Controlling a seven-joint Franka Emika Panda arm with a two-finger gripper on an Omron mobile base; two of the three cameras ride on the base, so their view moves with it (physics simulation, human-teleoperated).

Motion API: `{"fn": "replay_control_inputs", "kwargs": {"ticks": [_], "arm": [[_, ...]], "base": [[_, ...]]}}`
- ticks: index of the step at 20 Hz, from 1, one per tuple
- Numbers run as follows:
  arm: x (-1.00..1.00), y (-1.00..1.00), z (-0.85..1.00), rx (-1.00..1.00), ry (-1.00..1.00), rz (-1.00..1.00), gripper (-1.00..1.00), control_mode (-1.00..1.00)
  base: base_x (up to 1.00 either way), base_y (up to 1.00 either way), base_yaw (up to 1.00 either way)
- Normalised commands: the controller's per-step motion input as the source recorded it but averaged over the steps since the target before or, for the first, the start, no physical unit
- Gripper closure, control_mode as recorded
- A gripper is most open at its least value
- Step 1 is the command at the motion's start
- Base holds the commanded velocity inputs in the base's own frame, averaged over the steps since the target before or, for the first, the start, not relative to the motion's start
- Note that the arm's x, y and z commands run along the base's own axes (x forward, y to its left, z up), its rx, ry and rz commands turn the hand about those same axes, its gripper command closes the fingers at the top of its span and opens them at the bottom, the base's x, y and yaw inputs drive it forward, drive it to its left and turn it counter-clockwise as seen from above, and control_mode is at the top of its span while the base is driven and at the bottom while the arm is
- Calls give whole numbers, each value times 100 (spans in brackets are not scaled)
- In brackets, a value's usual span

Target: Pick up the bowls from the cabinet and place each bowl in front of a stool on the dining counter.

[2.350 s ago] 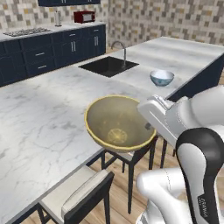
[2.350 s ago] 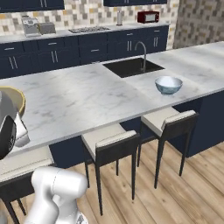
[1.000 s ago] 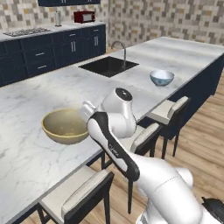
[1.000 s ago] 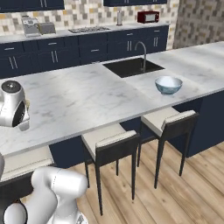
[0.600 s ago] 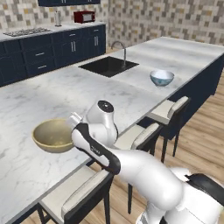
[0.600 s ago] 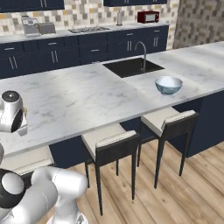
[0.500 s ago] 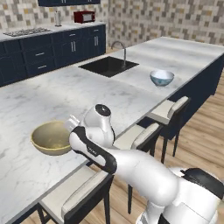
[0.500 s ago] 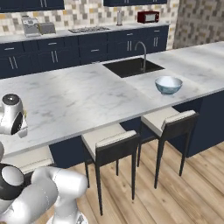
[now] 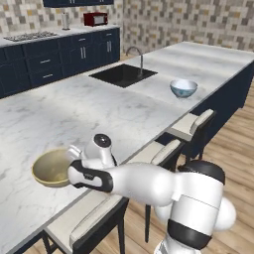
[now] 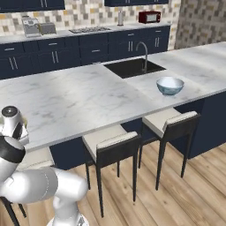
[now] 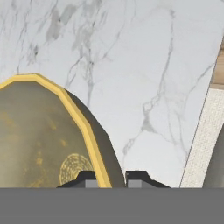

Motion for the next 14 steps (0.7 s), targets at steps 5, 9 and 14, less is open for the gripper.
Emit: {"fn": "replay_control_inputs", "kwargs": {"ticks": [5, 9, 14], "arm": [[0, 5, -18, -8, -1, 1, 100, -100], [0, 1, 0, 0, 1, 0, 100, -100], [29, 1, -10, -2, -3, -3, 100, -100]], "base": [[0, 0, 0], [0, 0, 0], [0, 0, 0]]}}
